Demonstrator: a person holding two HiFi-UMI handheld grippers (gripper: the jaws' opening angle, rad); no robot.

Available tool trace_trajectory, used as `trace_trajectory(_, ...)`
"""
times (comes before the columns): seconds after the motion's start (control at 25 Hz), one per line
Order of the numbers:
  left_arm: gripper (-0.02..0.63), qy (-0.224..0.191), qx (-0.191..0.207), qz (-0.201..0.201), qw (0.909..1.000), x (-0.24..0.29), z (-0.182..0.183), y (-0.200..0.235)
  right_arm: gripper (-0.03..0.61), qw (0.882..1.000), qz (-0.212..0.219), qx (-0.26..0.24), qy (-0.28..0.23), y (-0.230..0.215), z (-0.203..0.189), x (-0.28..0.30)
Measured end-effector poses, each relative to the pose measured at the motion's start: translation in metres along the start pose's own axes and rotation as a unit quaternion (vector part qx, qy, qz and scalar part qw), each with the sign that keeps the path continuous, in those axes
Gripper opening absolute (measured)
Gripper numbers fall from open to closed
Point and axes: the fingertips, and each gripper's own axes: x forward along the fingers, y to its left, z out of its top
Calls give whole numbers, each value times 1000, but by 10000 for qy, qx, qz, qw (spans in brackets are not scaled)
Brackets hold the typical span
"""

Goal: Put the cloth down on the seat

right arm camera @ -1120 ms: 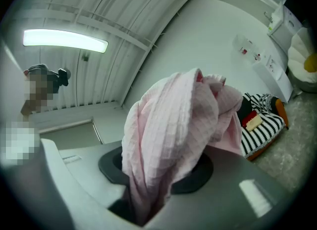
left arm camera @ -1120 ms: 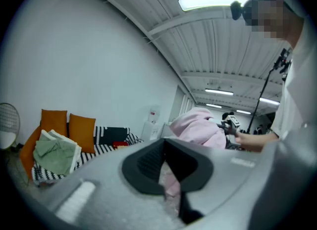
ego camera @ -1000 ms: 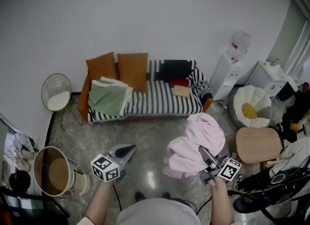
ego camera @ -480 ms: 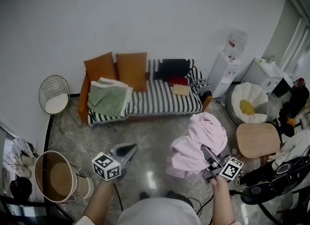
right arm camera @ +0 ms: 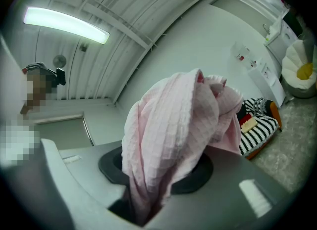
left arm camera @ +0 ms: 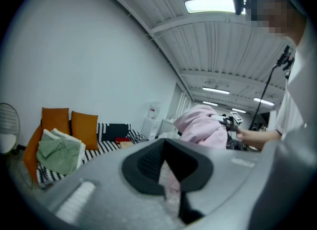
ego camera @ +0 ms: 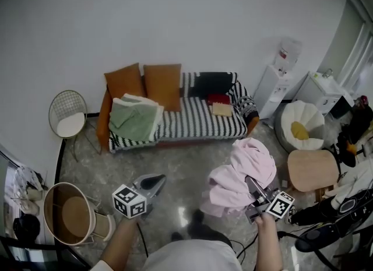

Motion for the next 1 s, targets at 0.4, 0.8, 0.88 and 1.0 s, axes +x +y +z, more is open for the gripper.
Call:
trace_trajectory(0.4, 2, 9, 14, 79, 10000, 34, 3, 28, 164, 9998, 126, -4, 181, -37, 5, 37)
trace_trajectory(0.8, 2, 40, -32, 223, 9997, 94, 29, 84, 163, 9987, 261, -65, 428, -95, 37, 105)
trace_trajectory(0.88, 2, 56, -41, 264, 9996, 110, 36, 94, 163, 9986, 267, -64, 457, -110, 48, 118)
trace_trajectory(1.0, 2, 81, -55, 335, 9994, 130, 48, 111, 163, 9983, 293, -41, 512, -130, 63, 137)
